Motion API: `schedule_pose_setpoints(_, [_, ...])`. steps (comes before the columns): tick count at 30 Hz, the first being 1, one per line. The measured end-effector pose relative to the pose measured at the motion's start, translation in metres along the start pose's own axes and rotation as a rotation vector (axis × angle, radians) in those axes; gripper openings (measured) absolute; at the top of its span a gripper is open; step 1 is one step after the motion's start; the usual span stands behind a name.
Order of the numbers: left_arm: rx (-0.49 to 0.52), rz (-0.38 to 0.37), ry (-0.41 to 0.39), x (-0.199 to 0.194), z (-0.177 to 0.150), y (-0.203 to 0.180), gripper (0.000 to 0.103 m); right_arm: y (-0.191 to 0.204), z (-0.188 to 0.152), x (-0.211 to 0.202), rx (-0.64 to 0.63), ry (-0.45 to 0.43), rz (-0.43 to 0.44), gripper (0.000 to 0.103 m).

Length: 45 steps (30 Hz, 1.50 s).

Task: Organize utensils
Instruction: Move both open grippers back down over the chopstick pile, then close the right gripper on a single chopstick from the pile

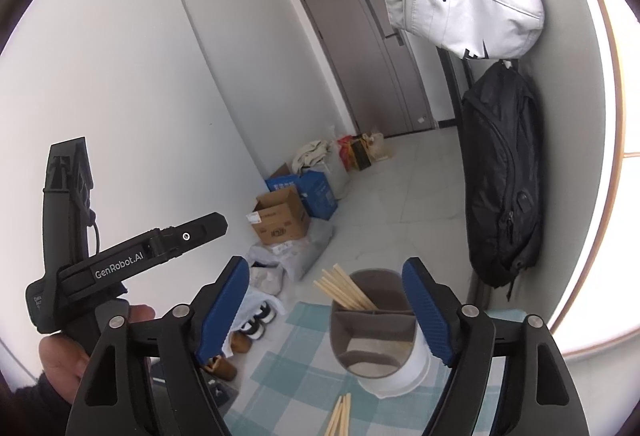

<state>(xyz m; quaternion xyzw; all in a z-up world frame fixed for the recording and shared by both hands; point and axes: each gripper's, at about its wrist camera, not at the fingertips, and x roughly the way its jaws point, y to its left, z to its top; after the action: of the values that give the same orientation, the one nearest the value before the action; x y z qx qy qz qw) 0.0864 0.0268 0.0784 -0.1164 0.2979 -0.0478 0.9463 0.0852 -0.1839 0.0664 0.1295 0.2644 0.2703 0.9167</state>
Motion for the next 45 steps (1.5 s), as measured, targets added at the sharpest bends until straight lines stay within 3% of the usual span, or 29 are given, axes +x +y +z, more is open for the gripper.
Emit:
schedule_pose_setpoints(7, [0.001,0.006,-0.005,-0.010,-0.023,0.003,0.085,0.004,-0.025,-0.009,-0.013,0.005,-0.012,0.089])
schedule_pose_setpoints(16, [-0.007,0.041,0.044,-0.002,-0.064,0.019,0.085,0.006,-0.069,0.000,-0.042,0.056,-0.049,0.092])
schedule_pose_setpoints(28, [-0.066,0.076,0.170,0.037,-0.117,0.059,0.085,-0.007,-0.134,0.051,-0.066,0.292,-0.101,0.091])
schedule_pose_setpoints(39, [-0.147,0.099,0.308,0.068,-0.142,0.101,0.085,-0.009,-0.183,0.131,-0.105,0.584,-0.121,0.047])
schedule_pose_setpoints(42, [-0.132,0.111,0.300,0.068,-0.140,0.101,0.085,-0.007,-0.193,0.151,-0.134,0.643,-0.148,0.033])
schedule_pose_setpoints(45, [-0.139,0.118,0.304,0.068,-0.139,0.107,0.085,-0.005,-0.198,0.162,-0.173,0.667,-0.171,0.028])
